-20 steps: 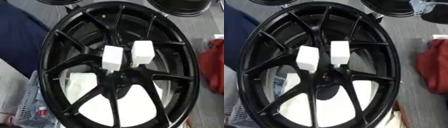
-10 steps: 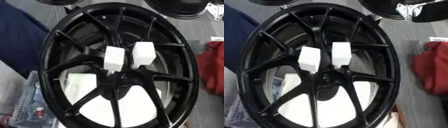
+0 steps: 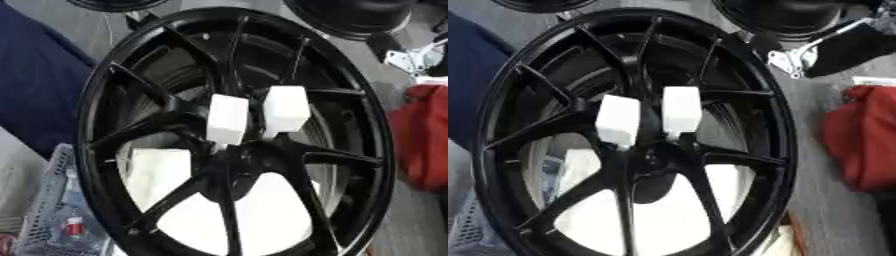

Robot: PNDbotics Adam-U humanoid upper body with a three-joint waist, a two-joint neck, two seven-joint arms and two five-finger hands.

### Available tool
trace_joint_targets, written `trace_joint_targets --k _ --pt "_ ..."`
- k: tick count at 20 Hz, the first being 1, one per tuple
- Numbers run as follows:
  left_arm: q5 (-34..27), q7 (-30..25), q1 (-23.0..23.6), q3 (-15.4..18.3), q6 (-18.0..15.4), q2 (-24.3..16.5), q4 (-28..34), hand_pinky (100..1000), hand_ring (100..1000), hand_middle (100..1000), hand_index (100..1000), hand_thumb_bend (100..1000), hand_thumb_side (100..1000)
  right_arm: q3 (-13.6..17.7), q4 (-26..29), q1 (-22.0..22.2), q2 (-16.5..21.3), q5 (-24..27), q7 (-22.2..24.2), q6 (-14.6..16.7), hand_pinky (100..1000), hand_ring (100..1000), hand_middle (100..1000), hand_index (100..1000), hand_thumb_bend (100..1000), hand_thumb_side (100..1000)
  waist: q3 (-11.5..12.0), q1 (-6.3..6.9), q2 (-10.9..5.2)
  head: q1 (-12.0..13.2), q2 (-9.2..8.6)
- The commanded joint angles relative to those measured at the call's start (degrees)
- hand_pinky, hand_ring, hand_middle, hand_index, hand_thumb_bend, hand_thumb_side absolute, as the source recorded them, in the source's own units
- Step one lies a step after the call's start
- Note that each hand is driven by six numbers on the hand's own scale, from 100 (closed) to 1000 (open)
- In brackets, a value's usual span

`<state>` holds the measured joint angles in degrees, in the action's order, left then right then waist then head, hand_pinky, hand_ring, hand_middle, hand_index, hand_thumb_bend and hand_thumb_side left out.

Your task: Pull the pin out of the wheel hub.

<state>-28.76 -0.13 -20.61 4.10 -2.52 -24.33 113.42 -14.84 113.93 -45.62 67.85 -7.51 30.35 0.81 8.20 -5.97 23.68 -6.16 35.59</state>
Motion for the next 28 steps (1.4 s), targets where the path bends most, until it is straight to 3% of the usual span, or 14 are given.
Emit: trace_joint_targets --k 1,11,19,28 --pt "0.03 -0.03 -0.08 0.09 0.24 -1.94 1.17 891 607 704 889 107 859 -1.07 0.66 -2.17 2.1 1.85 3.6 -0.63 856 872 818 853 100 364 -0.19 0.05 -1.9 0.13 -0.56" --pt "-0.1 0.15 0.53 0.12 0.68 -2.7 1.17 890 608 705 889 108 858 -7.94 0.66 -11.03 -1.45 6.43 11.11 -5.56 851 859 820 870 100 503 -1.02 -0.82 -3.01 -0.06 0.3" --pt "-0.48 0.75 0.93 0.43 1.04 -2.63 1.17 890 608 702 889 111 858 -12.58 0.66 -15.04 -4.71 6.35 12.29 -12.12 846 861 830 913 100 633 -1.31 -1.07 -3.66 -1.23 2.07" --pt "-0.83 1.0 1.02 0.45 1.4 -2.34 1.17 889 606 700 888 113 858 -15.68 0.66 -15.84 -6.24 4.76 11.42 -17.08 850 837 789 908 100 559 -1.7 -0.88 -4.06 -4.13 4.99"
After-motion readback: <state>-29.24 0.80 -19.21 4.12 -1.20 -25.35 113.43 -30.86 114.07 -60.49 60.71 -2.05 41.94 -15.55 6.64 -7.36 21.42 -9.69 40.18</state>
